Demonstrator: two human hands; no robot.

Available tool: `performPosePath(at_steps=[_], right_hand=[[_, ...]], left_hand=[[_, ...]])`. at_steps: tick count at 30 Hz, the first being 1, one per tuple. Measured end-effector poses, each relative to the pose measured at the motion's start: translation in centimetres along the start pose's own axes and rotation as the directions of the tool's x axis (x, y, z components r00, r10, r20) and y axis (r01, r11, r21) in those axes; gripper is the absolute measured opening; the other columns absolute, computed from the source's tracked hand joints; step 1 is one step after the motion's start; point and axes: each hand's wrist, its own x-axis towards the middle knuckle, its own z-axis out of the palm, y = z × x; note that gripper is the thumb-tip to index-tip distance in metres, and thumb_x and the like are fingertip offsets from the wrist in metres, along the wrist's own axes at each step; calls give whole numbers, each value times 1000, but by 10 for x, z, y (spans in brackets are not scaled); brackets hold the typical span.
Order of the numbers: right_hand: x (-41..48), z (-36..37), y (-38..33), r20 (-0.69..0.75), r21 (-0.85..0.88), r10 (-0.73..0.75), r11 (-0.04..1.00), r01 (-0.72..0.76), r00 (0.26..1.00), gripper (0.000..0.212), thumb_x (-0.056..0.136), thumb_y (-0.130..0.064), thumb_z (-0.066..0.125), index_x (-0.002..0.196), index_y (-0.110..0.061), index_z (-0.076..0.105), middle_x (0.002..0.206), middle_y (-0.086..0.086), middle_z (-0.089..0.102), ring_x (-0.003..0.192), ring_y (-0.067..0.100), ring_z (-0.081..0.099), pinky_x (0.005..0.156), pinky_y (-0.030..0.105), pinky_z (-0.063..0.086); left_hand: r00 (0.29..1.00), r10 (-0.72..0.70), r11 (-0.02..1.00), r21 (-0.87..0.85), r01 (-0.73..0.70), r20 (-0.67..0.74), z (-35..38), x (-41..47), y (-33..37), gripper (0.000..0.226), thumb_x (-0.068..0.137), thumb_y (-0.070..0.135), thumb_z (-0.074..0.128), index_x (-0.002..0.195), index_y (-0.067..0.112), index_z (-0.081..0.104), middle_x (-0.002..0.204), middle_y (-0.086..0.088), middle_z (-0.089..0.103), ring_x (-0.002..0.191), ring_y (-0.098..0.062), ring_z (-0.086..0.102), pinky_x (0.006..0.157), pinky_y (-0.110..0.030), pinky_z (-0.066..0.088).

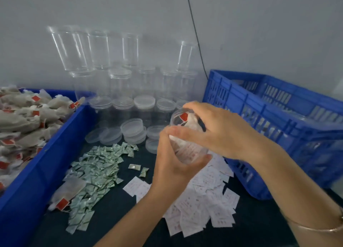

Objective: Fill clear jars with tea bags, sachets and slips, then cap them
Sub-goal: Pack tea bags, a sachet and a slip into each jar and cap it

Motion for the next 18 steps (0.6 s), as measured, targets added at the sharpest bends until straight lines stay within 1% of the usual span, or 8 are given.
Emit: performPosePath(at_steps=[2,5,8,11,13,15,17,18], right_hand=[[-2,-27,17,-16,30,34,999,-34,999,93,62,-98,33,137,-42,42,128,-24,53,107,-5,55,87,27,43],[-2,-68,46,-99,129,143,983,-130,985,80,55,-96,51,116,-44,53,105,-27,58,79,-18,54,70,16,38],[1,-106,81,-239,251,265,946,-204,934,71,49,-88,54,102,-42,65,95,-21,66,78,-6,60,75,23,44],[8,-140,118,-337,313,330,923,-226,882,71,55,-84,57,99,-29,71,81,-11,65,72,7,57,76,33,46],[15,-156,146,-383,334,390,904,-269,837,59,67,-78,63,100,-29,68,86,-12,62,83,13,58,79,34,45],[21,-166,177,-432,297,444,892,-341,785,50,76,-69,68,109,-31,62,101,-8,61,98,16,58,86,36,48],[24,-169,203,-447,219,487,873,-436,750,60,78,-64,72,123,-27,56,111,-4,58,102,19,55,86,34,44],[24,-168,216,-448,168,502,860,-482,740,65,77,-61,74,127,-23,53,113,-1,58,102,21,55,84,33,41]], left_hand=[[999,27,999,-35,-26,34,26,20,18,80,59,40,89,120,40,39,117,3,57,108,-18,60,80,-45,57],[991,60,997,-46,-55,120,61,48,43,90,62,37,88,134,31,34,127,-2,51,118,-22,54,91,-49,52],[966,111,989,-126,-83,234,88,67,64,97,77,33,79,151,34,15,138,3,47,126,-17,51,105,-46,44],[947,189,982,-37,-186,260,106,83,76,84,91,27,66,153,30,10,139,24,38,134,-2,36,113,-31,32],[943,192,977,38,-210,271,113,93,77,72,95,29,59,153,28,17,148,23,31,137,3,28,112,-22,26],[934,181,970,100,-221,307,117,101,74,56,97,31,54,148,29,30,149,19,34,128,11,30,104,-9,26],[912,197,951,157,-267,359,121,107,71,40,99,31,50,138,29,43,141,19,44,112,17,34,87,4,29],[899,211,941,170,-293,383,124,110,70,35,99,30,49,134,28,48,137,18,47,107,15,40,84,5,31]])
